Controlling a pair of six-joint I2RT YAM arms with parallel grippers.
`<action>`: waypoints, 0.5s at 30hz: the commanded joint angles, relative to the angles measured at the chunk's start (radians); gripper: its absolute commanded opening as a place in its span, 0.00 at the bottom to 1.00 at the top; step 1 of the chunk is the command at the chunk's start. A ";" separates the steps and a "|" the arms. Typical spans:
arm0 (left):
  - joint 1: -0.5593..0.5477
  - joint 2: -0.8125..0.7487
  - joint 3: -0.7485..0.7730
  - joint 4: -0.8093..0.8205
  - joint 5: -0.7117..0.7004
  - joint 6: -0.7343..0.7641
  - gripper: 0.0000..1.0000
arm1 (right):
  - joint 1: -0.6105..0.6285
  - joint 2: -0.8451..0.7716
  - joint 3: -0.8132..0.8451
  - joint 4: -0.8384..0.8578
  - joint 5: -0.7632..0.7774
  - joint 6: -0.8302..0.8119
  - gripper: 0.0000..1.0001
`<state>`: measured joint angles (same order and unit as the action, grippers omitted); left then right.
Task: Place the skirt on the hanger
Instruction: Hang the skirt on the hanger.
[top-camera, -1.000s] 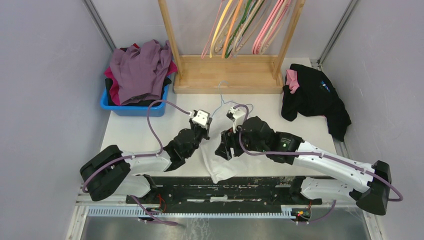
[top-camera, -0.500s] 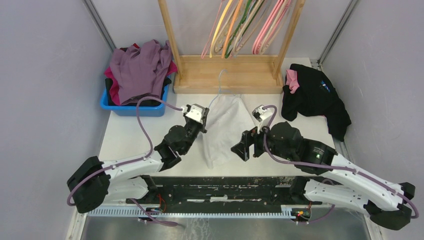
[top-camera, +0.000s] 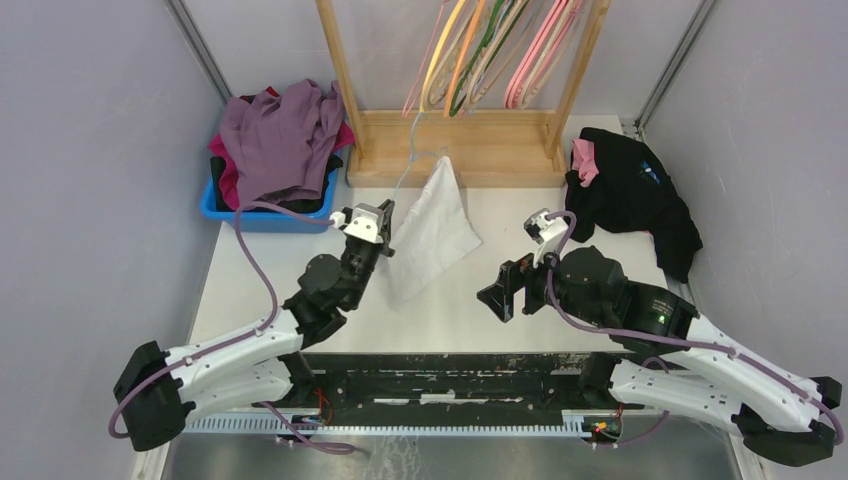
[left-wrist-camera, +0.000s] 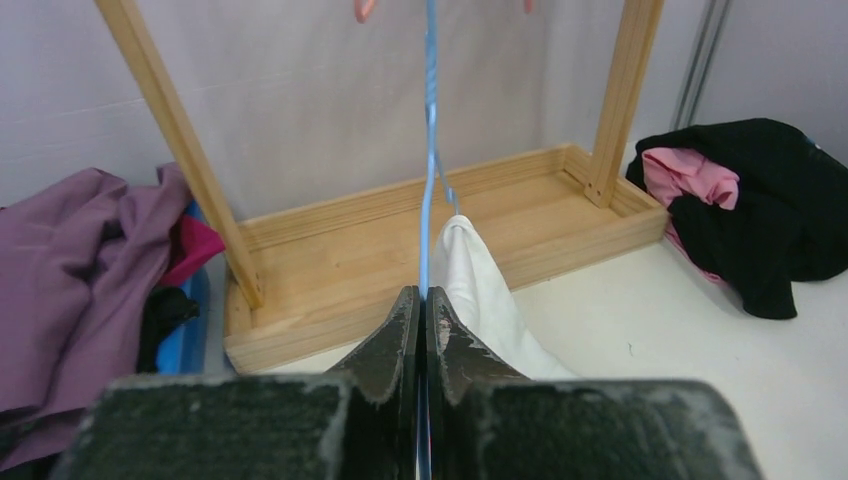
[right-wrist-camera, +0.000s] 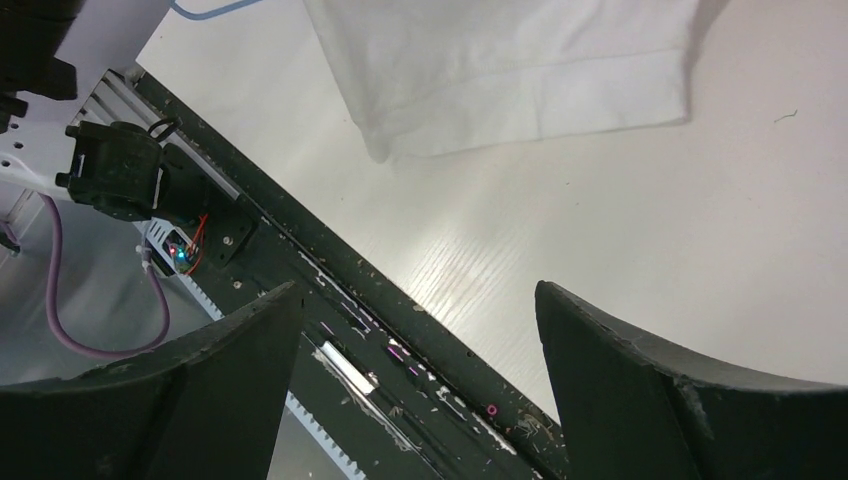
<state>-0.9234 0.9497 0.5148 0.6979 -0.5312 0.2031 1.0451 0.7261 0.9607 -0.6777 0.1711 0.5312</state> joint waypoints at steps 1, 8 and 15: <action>-0.005 -0.085 0.067 0.032 -0.074 0.082 0.03 | -0.003 -0.016 0.047 -0.001 0.028 -0.017 0.92; -0.003 -0.159 0.094 -0.024 -0.087 0.103 0.03 | -0.004 -0.014 0.036 0.006 0.023 -0.016 0.92; -0.004 -0.230 0.092 -0.050 -0.100 0.109 0.04 | -0.004 -0.016 0.019 0.021 0.011 -0.009 0.92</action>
<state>-0.9234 0.7620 0.5579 0.6029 -0.6060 0.2638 1.0451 0.7208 0.9630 -0.6975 0.1787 0.5262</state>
